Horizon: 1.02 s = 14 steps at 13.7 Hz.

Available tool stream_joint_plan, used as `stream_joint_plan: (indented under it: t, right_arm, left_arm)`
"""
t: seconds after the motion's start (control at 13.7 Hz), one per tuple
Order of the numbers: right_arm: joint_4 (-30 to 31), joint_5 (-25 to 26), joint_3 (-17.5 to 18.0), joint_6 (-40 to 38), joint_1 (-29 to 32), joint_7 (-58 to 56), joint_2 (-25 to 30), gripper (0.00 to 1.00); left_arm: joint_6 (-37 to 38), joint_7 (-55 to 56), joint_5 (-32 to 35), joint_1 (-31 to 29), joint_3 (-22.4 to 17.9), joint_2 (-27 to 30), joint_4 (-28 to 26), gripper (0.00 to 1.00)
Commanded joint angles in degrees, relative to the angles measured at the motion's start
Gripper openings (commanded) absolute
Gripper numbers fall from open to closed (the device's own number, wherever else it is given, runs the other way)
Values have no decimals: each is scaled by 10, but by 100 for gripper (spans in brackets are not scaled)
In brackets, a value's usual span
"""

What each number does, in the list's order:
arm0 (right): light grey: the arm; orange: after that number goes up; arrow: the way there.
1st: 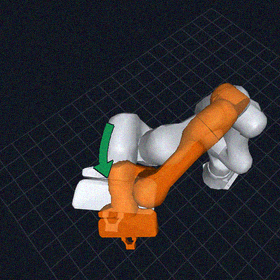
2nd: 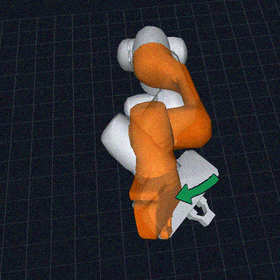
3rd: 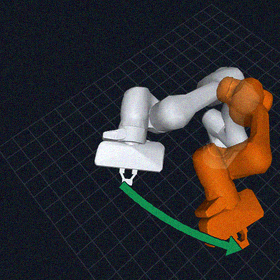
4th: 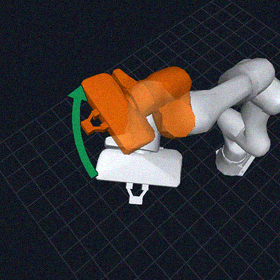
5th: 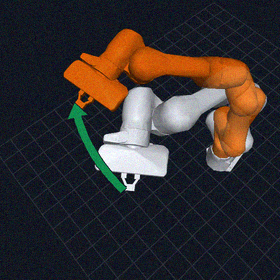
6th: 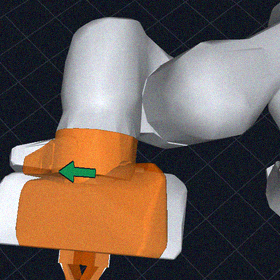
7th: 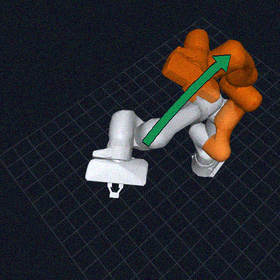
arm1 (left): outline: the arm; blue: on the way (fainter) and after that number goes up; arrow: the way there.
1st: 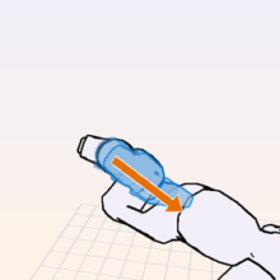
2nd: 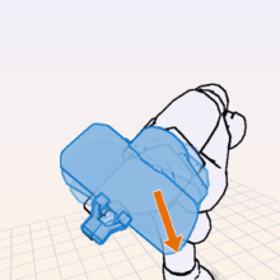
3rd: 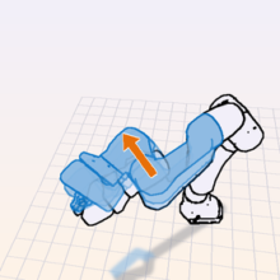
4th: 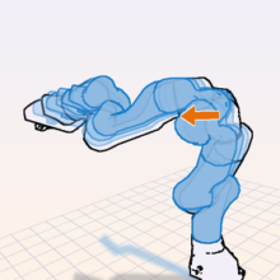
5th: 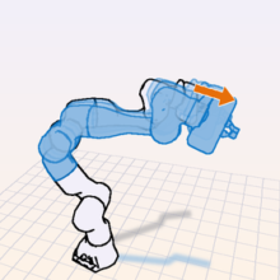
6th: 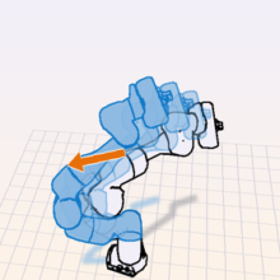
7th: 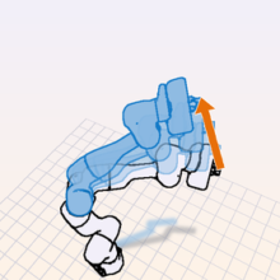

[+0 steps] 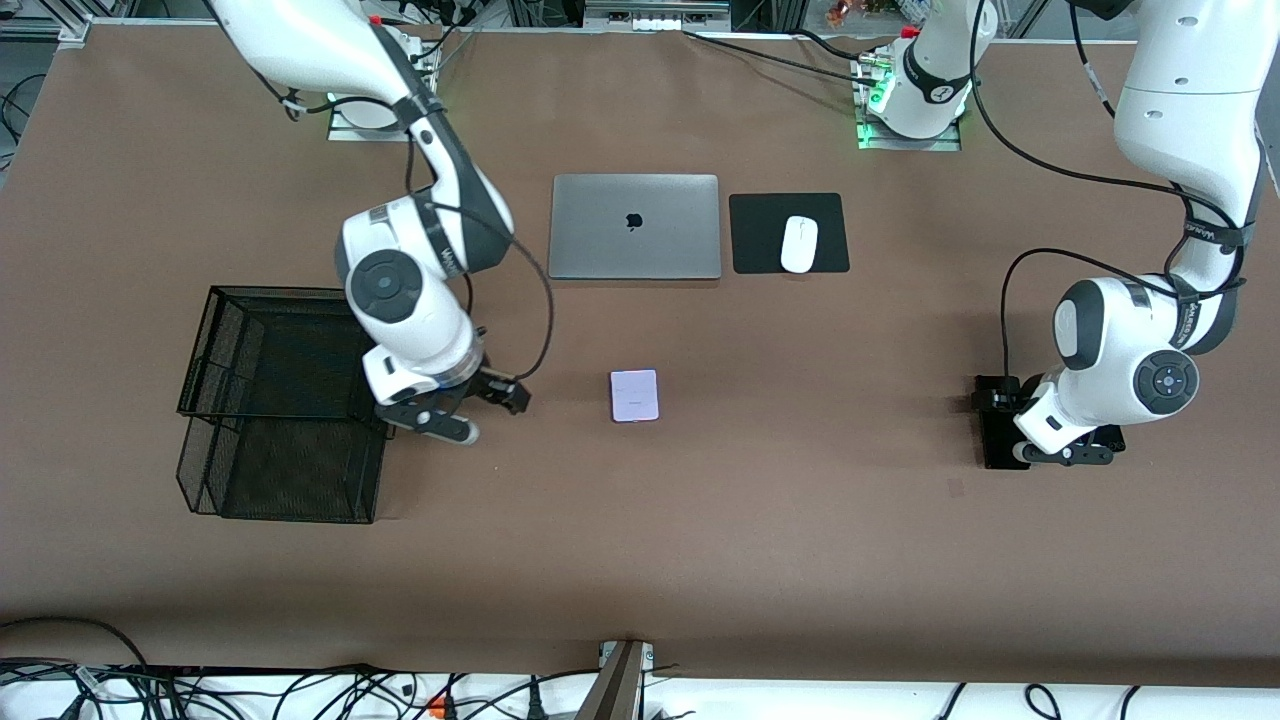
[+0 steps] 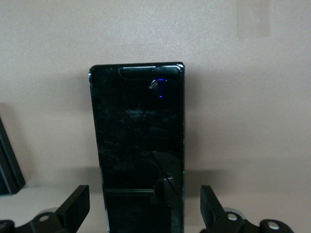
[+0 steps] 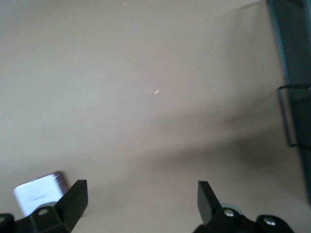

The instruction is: Place phones with both arms

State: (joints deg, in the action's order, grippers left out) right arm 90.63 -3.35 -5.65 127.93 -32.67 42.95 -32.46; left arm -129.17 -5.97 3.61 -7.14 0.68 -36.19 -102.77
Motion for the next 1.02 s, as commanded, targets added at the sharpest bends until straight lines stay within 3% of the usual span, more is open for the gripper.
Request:
stream_joint_plan:
  t: [0.0,0.22,0.58,0.95]
  right_arm:
    - [-26,16,-1,29,-45,51,-26,99]
    - [-72,101,-2,48,-83,62,-75,100]
    - [-130,114,1,119,-94,38,-134,100]
    - [-225,107,12,125,-90,-33,-215,100]
  left_arm:
    - [-26,-18,13,-17,10,-7,-7,100]
    - [-44,-18,13,-18,10,-20,-8,100]
    - [-44,-18,12,-18,10,-23,-8,100]
    - [-44,-17,12,-17,10,-24,-7,100]
